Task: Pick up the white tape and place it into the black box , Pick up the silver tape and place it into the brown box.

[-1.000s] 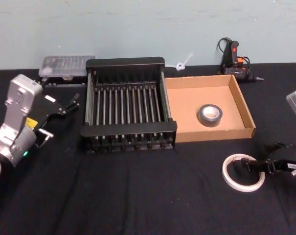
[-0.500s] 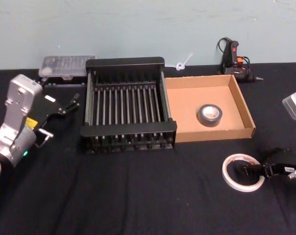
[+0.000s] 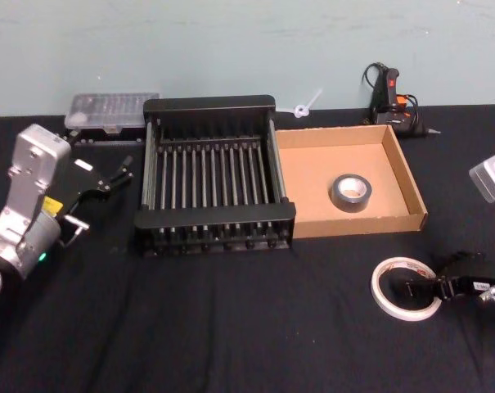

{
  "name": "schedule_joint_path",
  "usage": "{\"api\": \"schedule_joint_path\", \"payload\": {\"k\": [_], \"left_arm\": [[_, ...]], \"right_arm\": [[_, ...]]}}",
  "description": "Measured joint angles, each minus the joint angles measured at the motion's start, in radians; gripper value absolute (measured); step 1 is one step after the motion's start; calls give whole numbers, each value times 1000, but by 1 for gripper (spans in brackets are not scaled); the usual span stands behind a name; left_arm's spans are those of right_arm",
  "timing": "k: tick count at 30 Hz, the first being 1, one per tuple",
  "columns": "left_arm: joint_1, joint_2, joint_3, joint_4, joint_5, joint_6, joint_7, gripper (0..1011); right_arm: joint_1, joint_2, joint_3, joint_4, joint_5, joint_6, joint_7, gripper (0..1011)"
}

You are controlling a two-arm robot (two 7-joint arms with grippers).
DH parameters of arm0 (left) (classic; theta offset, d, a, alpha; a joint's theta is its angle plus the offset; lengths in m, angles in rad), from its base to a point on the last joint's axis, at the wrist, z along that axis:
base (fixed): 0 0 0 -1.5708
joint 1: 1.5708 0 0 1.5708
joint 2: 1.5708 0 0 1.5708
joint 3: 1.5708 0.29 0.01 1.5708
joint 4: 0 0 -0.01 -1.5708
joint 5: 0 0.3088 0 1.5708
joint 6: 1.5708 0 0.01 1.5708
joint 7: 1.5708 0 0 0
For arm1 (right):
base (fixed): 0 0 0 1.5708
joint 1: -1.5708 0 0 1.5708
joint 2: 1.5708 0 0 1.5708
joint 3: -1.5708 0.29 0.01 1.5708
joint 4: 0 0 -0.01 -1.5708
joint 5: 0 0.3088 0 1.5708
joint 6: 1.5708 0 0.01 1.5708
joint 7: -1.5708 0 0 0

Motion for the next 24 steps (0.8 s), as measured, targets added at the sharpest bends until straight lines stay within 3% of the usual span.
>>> {"api": "schedule_joint_path", "payload": {"k": [24], "left_arm": [[0,0,0,0,0,0,0,1001]], "right_arm": [[17,10,-25,11,20,-2,-5,1002]]}}
